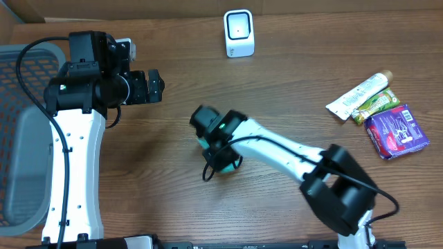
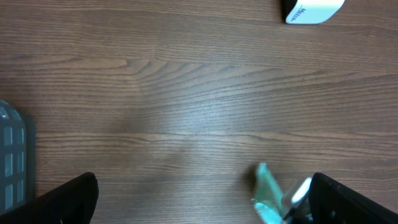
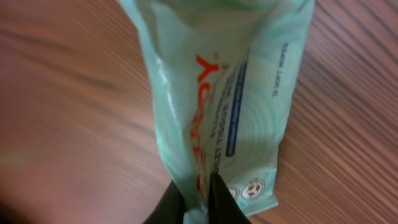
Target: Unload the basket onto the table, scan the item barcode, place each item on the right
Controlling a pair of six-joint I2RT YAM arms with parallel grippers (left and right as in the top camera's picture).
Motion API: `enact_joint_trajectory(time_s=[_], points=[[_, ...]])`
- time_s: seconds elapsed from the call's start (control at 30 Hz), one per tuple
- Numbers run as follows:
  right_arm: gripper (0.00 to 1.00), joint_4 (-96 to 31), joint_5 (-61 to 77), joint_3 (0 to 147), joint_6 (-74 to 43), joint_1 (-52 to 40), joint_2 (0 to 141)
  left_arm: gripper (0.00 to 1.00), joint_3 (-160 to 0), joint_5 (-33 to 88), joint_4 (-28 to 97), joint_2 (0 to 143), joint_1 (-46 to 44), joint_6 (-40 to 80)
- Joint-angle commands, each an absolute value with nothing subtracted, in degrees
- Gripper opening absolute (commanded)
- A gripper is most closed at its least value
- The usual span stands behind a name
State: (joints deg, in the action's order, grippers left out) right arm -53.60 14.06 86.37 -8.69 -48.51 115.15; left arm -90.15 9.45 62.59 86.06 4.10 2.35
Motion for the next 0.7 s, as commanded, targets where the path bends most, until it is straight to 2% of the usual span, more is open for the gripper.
enact_joint_trajectory(time_s=[0.0,0.1,0.27,0.67], points=[[0.04,-47.9,41.7,87.5,-8.3,-43.4,111.7,0.99,-91.2,9.9,62.6,86.3,3.7,1.1],[0.04,-38.7,49.3,83.7,-14.0,-40.5,112.6,1.00,-91.2,9.9,62.6,86.3,3.7,1.1],[0.04,-29.3,51.2,78.0,-23.0,-37.8,116.0,1.00,-91.2,9.9,62.6,86.3,3.7,1.1],[0.04,-30.8,46.9,76.8,-25.5,-34.2,116.9,0.99,-91.2,9.9,62.6,86.3,3.7,1.1]])
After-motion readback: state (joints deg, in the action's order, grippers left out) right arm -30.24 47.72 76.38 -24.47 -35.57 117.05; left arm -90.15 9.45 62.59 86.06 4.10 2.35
